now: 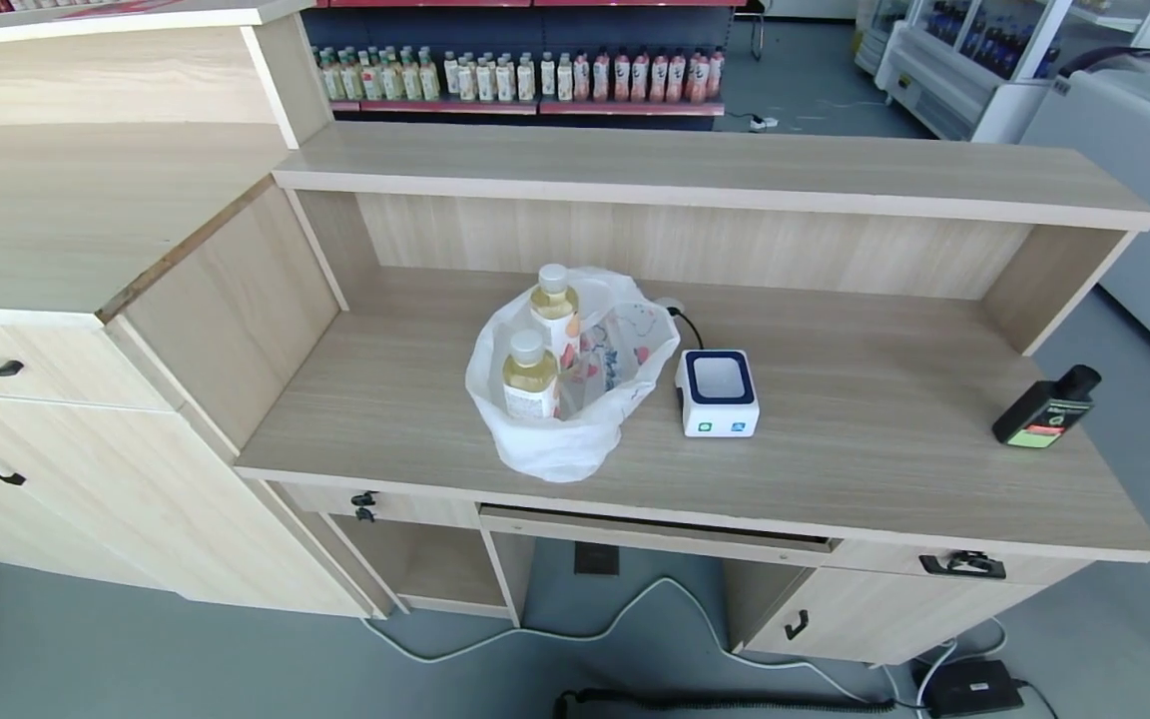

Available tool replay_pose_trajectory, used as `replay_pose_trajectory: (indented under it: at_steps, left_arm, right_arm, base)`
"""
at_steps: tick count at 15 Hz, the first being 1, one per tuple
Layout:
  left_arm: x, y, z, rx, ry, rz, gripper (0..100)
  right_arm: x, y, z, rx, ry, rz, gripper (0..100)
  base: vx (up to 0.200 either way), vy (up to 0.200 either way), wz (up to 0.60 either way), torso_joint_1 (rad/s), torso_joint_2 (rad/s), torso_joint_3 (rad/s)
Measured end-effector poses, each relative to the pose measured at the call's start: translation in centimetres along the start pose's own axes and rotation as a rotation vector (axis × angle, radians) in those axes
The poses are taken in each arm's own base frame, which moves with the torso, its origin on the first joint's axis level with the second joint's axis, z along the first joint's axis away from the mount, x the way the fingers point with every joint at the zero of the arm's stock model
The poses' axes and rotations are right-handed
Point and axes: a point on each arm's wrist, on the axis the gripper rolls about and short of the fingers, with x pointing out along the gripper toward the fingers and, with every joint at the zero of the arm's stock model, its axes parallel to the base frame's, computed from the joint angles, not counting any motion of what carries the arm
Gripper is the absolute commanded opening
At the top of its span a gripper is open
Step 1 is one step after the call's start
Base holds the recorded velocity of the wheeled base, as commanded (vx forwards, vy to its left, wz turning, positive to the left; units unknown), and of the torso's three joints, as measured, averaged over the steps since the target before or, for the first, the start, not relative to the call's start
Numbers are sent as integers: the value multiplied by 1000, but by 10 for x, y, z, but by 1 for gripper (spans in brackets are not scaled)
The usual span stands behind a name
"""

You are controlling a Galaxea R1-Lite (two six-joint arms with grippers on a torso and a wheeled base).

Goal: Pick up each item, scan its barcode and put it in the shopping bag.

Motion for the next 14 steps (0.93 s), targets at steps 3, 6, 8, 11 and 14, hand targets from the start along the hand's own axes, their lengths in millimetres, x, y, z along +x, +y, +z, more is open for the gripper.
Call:
replay_pose_trajectory:
  at_steps: [3,6,8,11,14]
  left_arm:
    - [0,0,0,0,0,0,100]
    - [0,0,0,0,0,0,100]
    - [0,0,0,0,0,0,100]
    - [0,0,0,0,0,0,100]
    - [0,0,0,0,0,0,100]
  right_arm:
    - [53,10,11,22,-31,39,100]
    - [93,39,19,-30,-52,117,100]
    - [110,59,28,-50,-78,158,100]
    - [124,87,39,-69,-117,234,100]
    - [129,111,42,-84,-151,331,100]
  base:
    - [0,0,0,0,0,0]
    - [0,0,0,0,0,0]
    - [0,0,0,0,0,0]
    - [0,0,0,0,0,0]
    - [0,0,0,0,0,0]
